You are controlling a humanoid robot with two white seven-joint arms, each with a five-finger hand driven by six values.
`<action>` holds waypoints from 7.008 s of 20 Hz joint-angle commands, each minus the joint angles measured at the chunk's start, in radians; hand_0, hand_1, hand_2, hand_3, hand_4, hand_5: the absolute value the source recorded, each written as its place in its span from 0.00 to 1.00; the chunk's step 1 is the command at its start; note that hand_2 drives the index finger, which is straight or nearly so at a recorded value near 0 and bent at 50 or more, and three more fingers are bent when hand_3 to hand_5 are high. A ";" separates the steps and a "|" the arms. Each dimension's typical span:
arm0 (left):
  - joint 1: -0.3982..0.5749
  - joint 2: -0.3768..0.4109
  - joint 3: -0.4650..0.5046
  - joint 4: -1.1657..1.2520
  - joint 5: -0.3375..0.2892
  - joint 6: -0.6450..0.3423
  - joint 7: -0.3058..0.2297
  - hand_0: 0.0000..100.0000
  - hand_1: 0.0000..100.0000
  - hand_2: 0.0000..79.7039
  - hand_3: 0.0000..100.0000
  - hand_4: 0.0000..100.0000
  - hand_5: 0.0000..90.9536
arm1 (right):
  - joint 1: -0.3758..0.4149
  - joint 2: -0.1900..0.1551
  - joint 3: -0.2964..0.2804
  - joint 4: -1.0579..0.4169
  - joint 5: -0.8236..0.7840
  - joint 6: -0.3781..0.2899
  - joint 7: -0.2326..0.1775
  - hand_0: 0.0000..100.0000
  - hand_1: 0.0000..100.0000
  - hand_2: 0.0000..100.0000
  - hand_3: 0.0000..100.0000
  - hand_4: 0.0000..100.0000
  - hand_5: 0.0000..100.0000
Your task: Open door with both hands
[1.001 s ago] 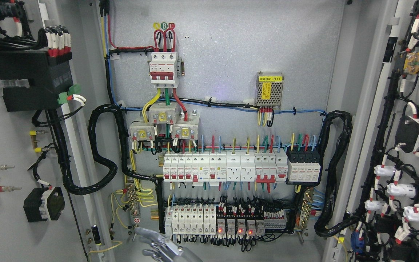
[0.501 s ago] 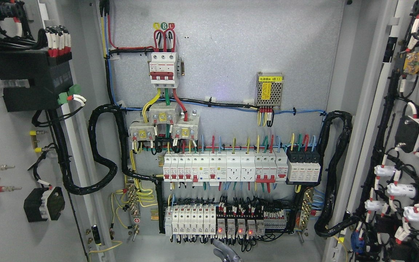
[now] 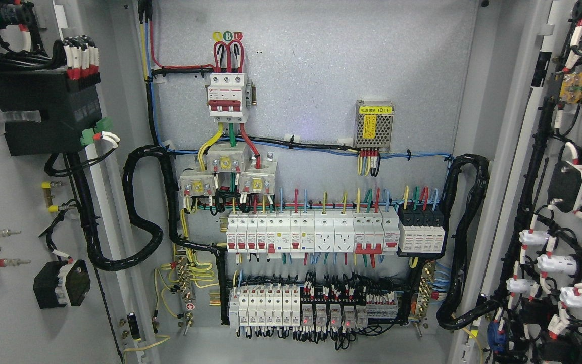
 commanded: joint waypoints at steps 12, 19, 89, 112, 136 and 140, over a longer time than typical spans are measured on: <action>0.013 -0.030 0.254 -0.217 0.076 0.095 0.003 0.29 0.00 0.03 0.03 0.04 0.00 | 0.118 -0.020 -0.209 0.176 0.011 -0.052 -0.008 0.22 0.00 0.00 0.00 0.00 0.00; 0.036 -0.030 0.375 -0.217 0.113 0.142 -0.041 0.29 0.00 0.03 0.03 0.04 0.00 | 0.126 -0.020 -0.214 0.177 0.007 -0.050 -0.008 0.22 0.00 0.00 0.00 0.00 0.00; -0.359 0.402 0.699 0.526 0.430 0.513 -0.336 0.29 0.00 0.03 0.03 0.04 0.00 | 0.189 -0.166 -0.356 0.192 -0.228 -0.161 0.046 0.22 0.00 0.00 0.00 0.00 0.00; -0.355 0.341 0.647 0.323 0.407 0.520 -0.317 0.29 0.00 0.03 0.03 0.03 0.00 | 0.183 -0.157 -0.372 0.207 -0.225 -0.159 0.046 0.22 0.00 0.00 0.00 0.00 0.00; -0.277 -0.148 0.084 0.009 -0.137 0.383 0.491 0.29 0.00 0.03 0.03 0.03 0.00 | 0.077 0.083 -0.088 0.209 0.059 -0.070 0.032 0.22 0.00 0.00 0.00 0.00 0.00; -0.250 -0.151 0.041 0.007 -0.139 0.381 0.611 0.29 0.00 0.03 0.03 0.03 0.00 | 0.034 0.101 -0.039 0.247 0.067 -0.070 -0.014 0.22 0.00 0.00 0.00 0.00 0.00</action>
